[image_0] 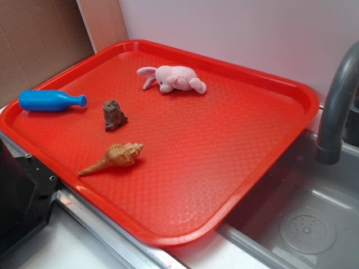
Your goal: Grab the blue bottle.
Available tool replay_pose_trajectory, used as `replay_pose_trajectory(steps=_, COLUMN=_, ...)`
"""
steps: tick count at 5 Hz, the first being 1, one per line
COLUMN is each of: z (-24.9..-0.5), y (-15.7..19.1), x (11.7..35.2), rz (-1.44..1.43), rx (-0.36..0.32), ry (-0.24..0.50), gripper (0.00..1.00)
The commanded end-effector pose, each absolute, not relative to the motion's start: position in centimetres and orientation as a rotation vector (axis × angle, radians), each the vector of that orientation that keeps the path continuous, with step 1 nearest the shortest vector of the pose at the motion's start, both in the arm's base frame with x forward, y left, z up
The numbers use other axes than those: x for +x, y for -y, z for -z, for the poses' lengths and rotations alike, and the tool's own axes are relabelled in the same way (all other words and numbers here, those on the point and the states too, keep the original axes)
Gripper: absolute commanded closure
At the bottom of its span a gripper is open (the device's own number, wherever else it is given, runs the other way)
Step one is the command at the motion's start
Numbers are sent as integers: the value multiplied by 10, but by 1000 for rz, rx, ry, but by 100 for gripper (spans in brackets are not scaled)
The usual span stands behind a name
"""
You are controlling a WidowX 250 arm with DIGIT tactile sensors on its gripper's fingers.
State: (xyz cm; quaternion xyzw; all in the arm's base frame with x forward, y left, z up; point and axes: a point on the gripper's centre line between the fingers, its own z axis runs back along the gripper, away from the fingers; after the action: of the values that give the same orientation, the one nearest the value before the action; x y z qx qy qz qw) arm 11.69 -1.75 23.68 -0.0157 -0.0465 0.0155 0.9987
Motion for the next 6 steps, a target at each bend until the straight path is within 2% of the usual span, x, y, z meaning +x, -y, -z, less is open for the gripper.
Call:
replay_pose_trajectory(steps=1, z=-237, y=17, x=117, rz=-31, rx=-31, ry=93, gripper=0)
replay_pose_trajectory(steps=2, z=-187, y=-31, x=148, rz=215, rx=-95, ry=52, gripper=0)
replay_pose_trajectory(steps=3, z=-151, y=-54, x=163, rz=425, rx=-50, ry=57, gripper=0)
replay_pose_trajectory(steps=4, z=-106, y=-93, x=169, rz=553, rx=16, ry=-9, gripper=0)
replay_pose_trajectory(steps=5, z=-66, y=-110, x=140, rz=648, rx=12, ry=-53, gripper=0)
replay_pose_trajectory(steps=6, z=-36, y=-129, x=131, rz=640, rx=35, ry=3, gripper=0)
